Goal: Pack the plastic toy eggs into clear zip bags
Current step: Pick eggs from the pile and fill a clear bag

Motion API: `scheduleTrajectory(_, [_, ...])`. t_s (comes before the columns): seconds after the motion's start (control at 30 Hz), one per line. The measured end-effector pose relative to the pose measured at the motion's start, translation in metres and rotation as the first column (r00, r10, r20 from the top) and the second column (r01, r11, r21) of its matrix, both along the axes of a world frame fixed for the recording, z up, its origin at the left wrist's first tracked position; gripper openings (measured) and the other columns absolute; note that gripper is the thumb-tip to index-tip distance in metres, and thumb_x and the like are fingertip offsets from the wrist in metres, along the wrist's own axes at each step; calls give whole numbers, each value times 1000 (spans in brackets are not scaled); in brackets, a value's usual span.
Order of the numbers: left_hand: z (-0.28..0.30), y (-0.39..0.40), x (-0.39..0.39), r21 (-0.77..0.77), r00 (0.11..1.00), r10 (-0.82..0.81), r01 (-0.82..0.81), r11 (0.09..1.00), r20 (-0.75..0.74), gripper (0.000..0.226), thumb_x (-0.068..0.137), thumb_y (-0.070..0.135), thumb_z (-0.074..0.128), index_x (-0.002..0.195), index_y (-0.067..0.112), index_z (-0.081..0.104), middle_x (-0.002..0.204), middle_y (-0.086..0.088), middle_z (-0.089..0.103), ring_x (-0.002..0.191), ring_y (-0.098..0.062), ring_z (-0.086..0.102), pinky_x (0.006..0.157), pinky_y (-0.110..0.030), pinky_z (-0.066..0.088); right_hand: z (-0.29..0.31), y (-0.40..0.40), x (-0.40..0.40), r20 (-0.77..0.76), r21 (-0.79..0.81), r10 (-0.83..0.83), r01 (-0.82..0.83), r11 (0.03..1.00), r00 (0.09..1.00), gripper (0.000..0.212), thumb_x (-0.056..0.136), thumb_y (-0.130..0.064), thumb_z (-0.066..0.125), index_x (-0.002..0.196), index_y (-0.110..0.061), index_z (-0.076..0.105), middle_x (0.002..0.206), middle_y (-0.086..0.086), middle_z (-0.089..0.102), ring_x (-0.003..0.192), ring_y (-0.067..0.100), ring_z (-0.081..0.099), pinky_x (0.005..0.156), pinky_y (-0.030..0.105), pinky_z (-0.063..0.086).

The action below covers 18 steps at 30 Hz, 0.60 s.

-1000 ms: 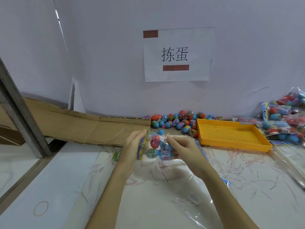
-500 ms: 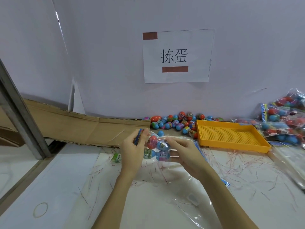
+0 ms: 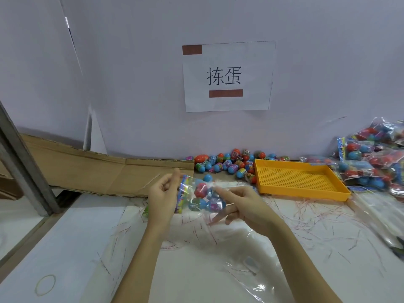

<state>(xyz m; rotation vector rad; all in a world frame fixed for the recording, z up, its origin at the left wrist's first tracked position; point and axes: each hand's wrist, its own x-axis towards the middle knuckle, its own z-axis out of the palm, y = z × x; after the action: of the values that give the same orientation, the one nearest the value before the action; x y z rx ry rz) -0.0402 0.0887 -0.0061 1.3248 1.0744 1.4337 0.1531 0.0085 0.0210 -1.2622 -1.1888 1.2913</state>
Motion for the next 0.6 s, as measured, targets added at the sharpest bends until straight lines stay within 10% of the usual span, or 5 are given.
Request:
scheduleTrajectory(0.07, [0, 3, -5, -29, 999, 22, -20, 999, 49, 39, 98, 58, 55, 95, 25, 76, 72, 2, 71, 53, -11, 61, 44, -23, 47, 5, 0, 13, -193, 92, -106, 125, 988, 975, 50, 86, -50, 70, 111, -6, 74, 96, 20, 74, 78, 25, 75, 57, 21, 56])
scheduleTrajectory(0.13, [-2, 6, -6, 17, 998, 48, -48, 999, -35, 28, 99, 48, 60, 97, 24, 75, 77, 5, 72, 60, -14, 64, 49, -26, 50, 12, -3, 32, -711, 213, -6, 224, 951, 704, 46, 94, -47, 61, 123, -11, 69, 116, 12, 70, 95, 14, 74, 68, 19, 57])
scheduleTrajectory(0.23, [-10, 4, 1, 200, 942, -2, 74, 977, -335, 10, 98, 33, 68, 100, 27, 76, 91, 14, 72, 85, -8, 66, 71, -25, 53, 16, -12, 58, -904, 315, 181, 317, 895, 389, 56, 103, -49, 48, 149, -17, 48, 150, 6, 54, 136, 17, 55, 97, 24, 54])
scheduleTrajectory(0.43, [-19, -18, 30, 427, 793, -59, 388, 817, -607, 17, 99, 31, 69, 109, 21, 78, 97, 15, 67, 94, -7, 59, 86, -25, 47, -3, 1, 41, -539, 111, -260, 374, 921, 801, 51, 111, -38, 27, 141, -6, 54, 138, 9, 64, 121, 18, 66, 98, 31, 54])
scheduleTrajectory(0.6, [-14, -31, 39, 449, 820, -105, 410, 794, -563, 46, 92, 32, 76, 135, 34, 61, 127, 21, 55, 116, 0, 55, 88, -14, 51, -11, 8, -10, -253, 47, -75, 90, 995, 965, 79, 102, -67, 18, 141, -10, 55, 142, 4, 62, 133, 15, 56, 107, 36, 45])
